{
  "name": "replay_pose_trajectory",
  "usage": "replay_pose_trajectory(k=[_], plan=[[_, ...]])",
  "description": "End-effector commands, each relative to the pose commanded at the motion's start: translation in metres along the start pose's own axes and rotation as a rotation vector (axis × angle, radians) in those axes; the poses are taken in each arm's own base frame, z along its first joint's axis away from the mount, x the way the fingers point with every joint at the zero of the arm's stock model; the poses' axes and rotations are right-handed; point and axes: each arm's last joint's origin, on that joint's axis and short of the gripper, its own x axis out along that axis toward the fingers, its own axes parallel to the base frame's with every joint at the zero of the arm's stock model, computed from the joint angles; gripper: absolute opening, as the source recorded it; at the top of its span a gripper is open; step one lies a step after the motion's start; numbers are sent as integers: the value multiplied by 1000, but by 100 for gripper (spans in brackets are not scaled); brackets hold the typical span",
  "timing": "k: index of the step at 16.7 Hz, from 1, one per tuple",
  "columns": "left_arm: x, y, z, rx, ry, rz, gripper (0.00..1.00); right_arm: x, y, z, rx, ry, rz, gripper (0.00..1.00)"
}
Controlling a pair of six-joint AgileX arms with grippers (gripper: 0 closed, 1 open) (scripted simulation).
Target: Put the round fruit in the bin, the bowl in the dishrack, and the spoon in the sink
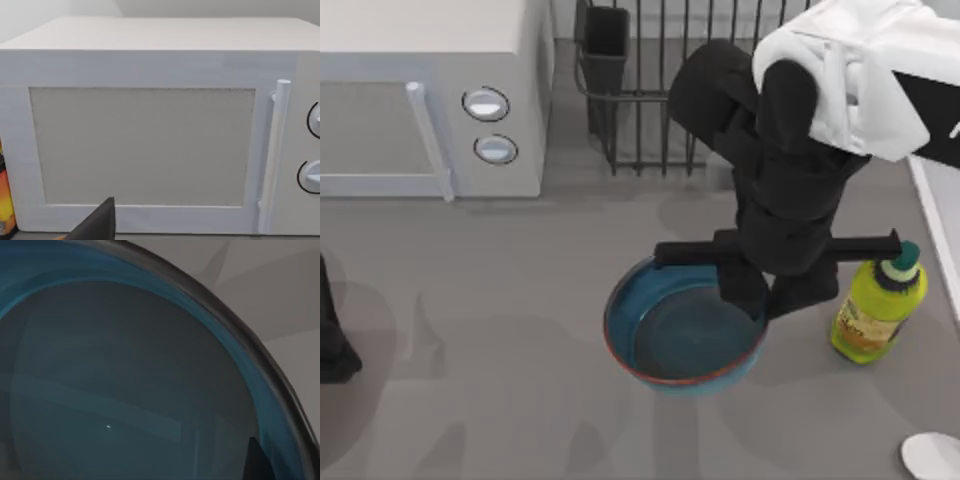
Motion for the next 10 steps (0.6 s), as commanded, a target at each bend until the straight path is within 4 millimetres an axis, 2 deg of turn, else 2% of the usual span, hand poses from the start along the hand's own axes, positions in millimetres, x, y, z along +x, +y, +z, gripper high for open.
replay_pose_trajectory(k=[3, 5, 10], plan=[[0, 0, 0, 0, 0, 0, 100, -1, 1, 1, -8, -19, 3, 0], [0, 0, 0, 0, 0, 0, 100, -8, 6, 0, -53, -105, 11, 0], [0, 0, 0, 0, 0, 0, 100, -45, 29, -6, -208, -541, 38, 0]])
